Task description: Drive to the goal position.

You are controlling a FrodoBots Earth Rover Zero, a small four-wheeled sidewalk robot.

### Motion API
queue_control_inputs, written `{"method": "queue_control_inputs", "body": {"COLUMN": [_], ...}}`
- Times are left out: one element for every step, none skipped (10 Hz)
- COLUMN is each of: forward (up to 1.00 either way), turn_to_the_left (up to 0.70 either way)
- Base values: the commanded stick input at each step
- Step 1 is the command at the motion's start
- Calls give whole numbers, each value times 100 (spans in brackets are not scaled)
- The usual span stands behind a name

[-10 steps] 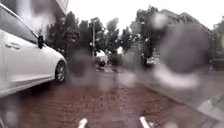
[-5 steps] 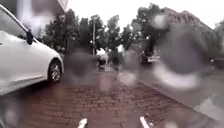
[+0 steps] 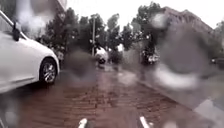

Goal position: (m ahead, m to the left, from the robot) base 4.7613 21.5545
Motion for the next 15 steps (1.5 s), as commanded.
{"method": "queue_control_inputs", "body": {"forward": [70, 70, 70, 70, 70, 70, 70, 70, 70, 70, 70, 70, 70, 70, 70], "turn_to_the_left": [14, 14, 14, 14, 1, 0, 0, 0, 0, 0, 0, 0, 0, 0, 0]}}
